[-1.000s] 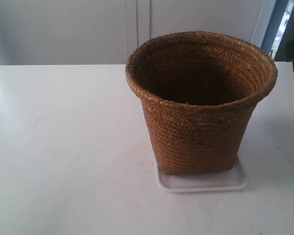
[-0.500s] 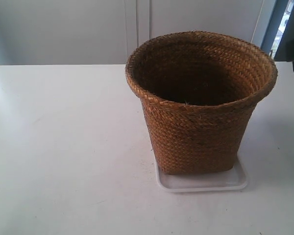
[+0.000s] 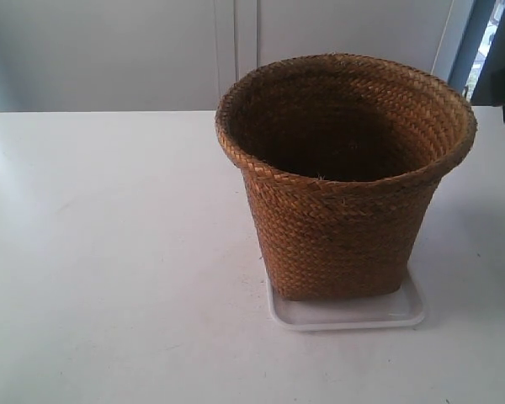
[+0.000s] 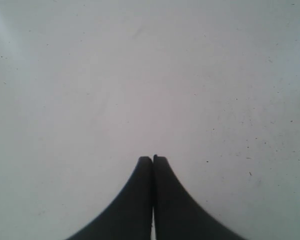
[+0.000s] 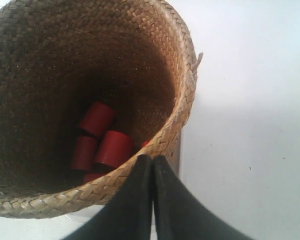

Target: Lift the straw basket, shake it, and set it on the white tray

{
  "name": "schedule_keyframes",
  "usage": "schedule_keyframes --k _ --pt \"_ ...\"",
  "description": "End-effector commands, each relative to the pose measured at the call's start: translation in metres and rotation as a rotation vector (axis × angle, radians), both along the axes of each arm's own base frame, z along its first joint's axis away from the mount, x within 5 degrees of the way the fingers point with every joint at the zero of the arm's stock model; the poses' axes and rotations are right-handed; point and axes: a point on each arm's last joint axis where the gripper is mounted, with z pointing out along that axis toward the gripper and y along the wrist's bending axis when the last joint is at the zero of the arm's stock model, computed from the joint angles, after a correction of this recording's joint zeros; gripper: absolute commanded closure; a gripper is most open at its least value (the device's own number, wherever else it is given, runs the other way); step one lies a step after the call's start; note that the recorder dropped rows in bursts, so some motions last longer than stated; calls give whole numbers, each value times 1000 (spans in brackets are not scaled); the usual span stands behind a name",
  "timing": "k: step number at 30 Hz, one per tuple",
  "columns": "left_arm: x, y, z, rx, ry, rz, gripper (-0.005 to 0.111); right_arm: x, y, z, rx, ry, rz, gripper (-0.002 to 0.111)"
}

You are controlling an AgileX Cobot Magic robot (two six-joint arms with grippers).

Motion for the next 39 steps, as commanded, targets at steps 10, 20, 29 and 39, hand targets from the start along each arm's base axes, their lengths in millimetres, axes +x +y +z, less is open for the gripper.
schedule_keyframes --k 10,20,29,39 --pt "0 0 -1 -18 1 6 107 -1 -1 -1 2 -5 -10 108" --pt "0 0 -1 -18 1 6 107 -1 -1 -1 2 -5 -10 108" --pt "0 0 -1 -18 1 6 107 -23 -2 14 0 -89 -11 108" --pt "0 0 -1 -18 1 6 107 -68 -4 33 7 -437 -44 108"
